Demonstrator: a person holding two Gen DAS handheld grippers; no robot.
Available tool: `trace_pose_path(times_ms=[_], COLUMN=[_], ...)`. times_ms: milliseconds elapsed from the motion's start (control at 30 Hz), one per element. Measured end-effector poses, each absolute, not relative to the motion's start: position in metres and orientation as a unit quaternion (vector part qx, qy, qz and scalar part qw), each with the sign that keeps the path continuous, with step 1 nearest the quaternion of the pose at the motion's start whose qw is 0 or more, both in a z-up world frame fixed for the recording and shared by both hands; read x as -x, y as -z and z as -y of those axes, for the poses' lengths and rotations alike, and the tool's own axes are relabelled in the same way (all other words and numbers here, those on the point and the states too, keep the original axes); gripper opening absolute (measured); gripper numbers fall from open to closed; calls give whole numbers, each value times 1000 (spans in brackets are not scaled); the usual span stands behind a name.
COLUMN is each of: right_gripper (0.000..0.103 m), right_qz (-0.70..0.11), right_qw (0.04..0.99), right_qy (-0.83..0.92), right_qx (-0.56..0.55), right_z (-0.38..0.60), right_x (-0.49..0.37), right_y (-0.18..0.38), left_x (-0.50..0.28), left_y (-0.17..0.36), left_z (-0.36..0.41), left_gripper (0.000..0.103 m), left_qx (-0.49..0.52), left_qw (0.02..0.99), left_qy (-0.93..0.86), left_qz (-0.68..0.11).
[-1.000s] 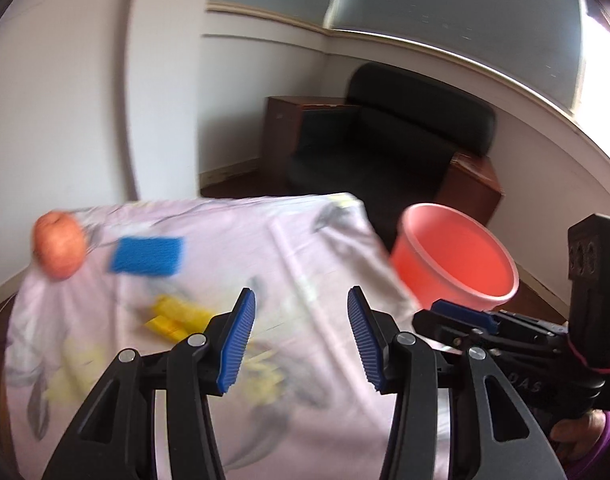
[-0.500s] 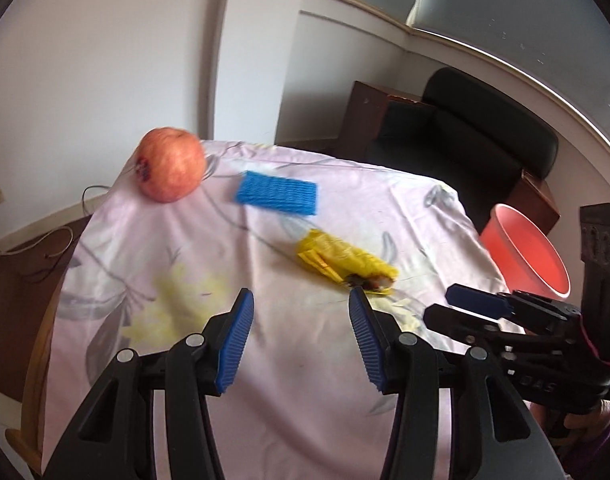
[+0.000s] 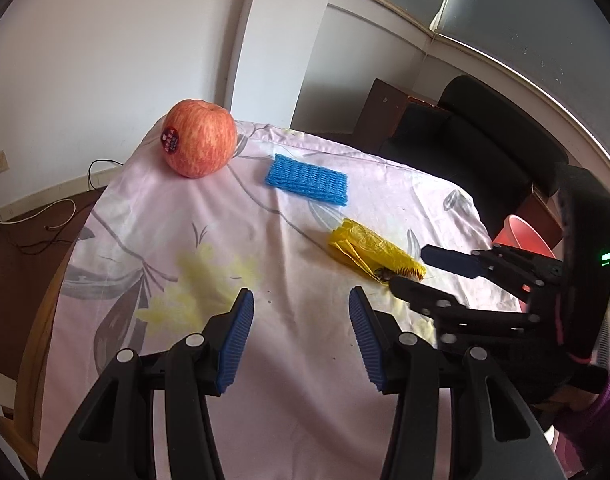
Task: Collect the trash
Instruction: 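Move both open grippers back over the yellow wrapper and blue foam net, then grasp the yellow wrapper with the right gripper, then grasp and lift the blue foam net with the left gripper while the right holds the wrapper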
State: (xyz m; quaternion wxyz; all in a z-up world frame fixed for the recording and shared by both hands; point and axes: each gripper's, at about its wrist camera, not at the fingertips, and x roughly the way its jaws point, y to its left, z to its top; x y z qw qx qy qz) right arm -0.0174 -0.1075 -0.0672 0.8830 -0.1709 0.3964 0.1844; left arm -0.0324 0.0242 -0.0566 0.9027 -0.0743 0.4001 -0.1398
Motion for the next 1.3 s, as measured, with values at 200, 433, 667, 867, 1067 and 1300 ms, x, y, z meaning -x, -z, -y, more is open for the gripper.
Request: trace_pose_path(times_ms=[200, 433, 667, 867, 1067, 1300], right_gripper=[45, 45, 20, 20, 20, 20], right_qz=[-408, -414, -440, -426, -408, -416], right_qw=[871, 878, 883, 891, 901, 896], right_qy=[-190, -171, -162, -139, -109, -97], right_qx=[194, 169, 1, -70, -97, -123], right_z=[99, 110, 158, 187, 208, 219], right_x=[4, -12, -8, 40, 82, 87], right_y=[81, 85, 77, 69, 72, 83], left_x=[31, 26, 16, -12, -64, -118], left_y=[57, 58, 47, 41, 48, 67], left_z=[-33, -38, -34, -25, -6, 11], left_gripper=[49, 49, 49, 51, 52, 52], left_qx=[84, 93, 84, 77, 57, 40], left_qw=[903, 901, 907, 911, 914, 911], left_qy=[135, 133, 137, 146, 127, 91], left_qz=[-400, -403, -389, -379, -381, -401])
